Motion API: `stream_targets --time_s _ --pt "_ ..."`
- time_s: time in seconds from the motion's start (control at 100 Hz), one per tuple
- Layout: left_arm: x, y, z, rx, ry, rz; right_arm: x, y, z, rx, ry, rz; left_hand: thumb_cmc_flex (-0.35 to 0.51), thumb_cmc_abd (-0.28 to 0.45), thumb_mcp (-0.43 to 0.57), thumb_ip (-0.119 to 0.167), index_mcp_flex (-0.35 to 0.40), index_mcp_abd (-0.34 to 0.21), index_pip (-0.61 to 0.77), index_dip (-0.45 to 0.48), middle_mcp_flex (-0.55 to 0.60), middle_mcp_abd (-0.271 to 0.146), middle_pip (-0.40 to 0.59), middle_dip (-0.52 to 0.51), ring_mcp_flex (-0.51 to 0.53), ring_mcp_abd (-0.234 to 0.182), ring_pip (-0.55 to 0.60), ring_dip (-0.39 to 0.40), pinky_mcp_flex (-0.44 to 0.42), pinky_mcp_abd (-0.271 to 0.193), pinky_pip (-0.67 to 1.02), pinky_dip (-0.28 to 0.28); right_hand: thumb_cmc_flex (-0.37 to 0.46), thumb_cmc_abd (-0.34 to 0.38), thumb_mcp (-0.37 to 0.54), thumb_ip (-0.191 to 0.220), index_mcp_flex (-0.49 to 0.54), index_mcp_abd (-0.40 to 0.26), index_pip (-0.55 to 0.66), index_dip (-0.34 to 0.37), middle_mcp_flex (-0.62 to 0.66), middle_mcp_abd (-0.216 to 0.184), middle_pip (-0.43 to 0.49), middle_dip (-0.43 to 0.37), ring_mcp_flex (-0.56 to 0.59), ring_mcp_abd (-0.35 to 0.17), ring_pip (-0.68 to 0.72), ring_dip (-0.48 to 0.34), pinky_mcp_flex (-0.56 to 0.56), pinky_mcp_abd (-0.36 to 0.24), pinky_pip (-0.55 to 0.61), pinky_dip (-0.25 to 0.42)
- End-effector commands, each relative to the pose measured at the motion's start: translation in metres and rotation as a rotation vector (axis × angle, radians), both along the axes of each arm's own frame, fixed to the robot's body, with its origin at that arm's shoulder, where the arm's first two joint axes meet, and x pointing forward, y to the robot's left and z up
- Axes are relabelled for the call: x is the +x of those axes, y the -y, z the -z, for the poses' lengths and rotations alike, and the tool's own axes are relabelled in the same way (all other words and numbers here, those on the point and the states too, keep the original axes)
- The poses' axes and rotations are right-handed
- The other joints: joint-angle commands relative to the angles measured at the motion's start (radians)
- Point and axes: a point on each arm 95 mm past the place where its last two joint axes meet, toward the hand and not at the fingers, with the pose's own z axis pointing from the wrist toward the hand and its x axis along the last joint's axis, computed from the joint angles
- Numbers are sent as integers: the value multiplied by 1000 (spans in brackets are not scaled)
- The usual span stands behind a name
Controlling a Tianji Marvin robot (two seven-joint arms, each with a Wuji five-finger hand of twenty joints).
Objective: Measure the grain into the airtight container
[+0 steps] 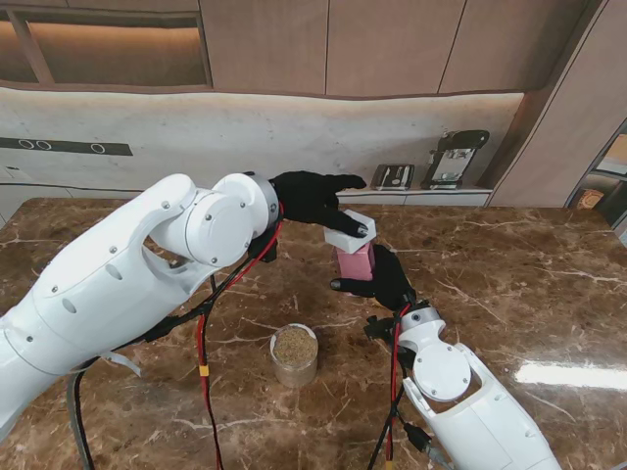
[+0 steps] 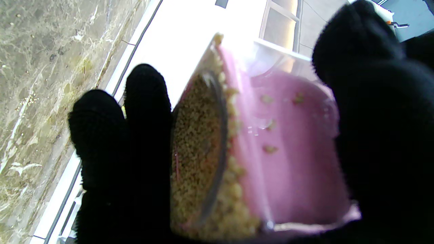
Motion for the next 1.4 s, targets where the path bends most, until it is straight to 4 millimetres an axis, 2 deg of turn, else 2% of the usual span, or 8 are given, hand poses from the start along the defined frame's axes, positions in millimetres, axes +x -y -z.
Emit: stream_targets --time_s 0.0,0.37,0.63,0.84,0.95,1.16,1.28,1.39 --pt "-2 7 -4 0 10 19 -2 -2 2 0 -13 -12 5 -15 -15 39 -45 -20 3 11 11 -26 16 9 26 23 29 12 -2 24 36 16 160 378 216 -8 115 -211 164 -3 104 -103 173 25 37 -127 31 -12 -15 -72 -13 20" --pt "-2 12 1 -34 -34 50 -2 -1 2 3 -10 -5 229 -99 23 82 -48 -44 -3 15 -36 -66 22 12 -6 -24 6 2 -66 32 -10 1 160 378 217 -8 115 -210 164 -3 104 -103 173 25 37 -127 31 -12 -15 -72 -13 20" --pt "-4 8 0 -42 -61 82 -2 -1 1 4 -9 -4 157 -272 835 -9 -43 -77 -40 -19 -66 -123 -16 -41 -48 -67 -62 -41 -117 68 -118 3 160 379 216 -8 115 -210 164 -3 104 -104 173 25 37 -125 31 -12 -15 -72 -13 20" --pt "-4 4 0 -51 -67 104 -2 -2 2 5 -11 -8 200 -281 1033 -17 -39 -90 -44 -48 -103 -135 -39 -78 -76 -90 -98 -64 -135 59 -166 -3 161 379 216 -8 115 -209 165 -3 104 -102 173 25 37 -126 31 -12 -15 -72 -13 20" --pt "-4 3 0 -57 -73 109 -3 -2 1 8 -13 -10 176 -287 995 -34 -42 -93 -36 -39 -99 -134 -36 -84 -73 -91 -101 -67 -135 58 -169 0 165 384 215 -8 115 -209 165 -2 105 -102 174 25 37 -125 31 -12 -16 -72 -13 20" --pt "-6 4 -1 18 -55 91 -3 -2 1 10 -10 -10 129 -225 504 -16 -40 -88 -50 -65 -76 -67 -20 -77 2 -43 -46 -22 -96 93 -121 48 166 386 211 -7 115 -209 165 -2 105 -101 174 25 38 -126 32 -12 -17 -70 -11 21" --pt "-6 6 -1 51 -39 87 -3 -2 1 10 -9 -8 151 -235 525 -11 -38 -91 13 -8 14 -74 75 -12 102 -24 45 37 -46 110 -29 72 166 386 210 -7 115 -210 165 -2 106 -101 174 25 37 -125 32 -12 -17 -70 -11 21" --pt "-5 6 0 40 -52 92 -3 -2 1 12 -9 -5 121 -175 315 -12 117 -81 143 -54 -36 -43 23 -30 45 -43 16 13 -68 114 -27 42 166 385 211 -7 115 -208 165 -2 105 -101 174 25 38 -126 32 -11 -17 -71 -11 21"
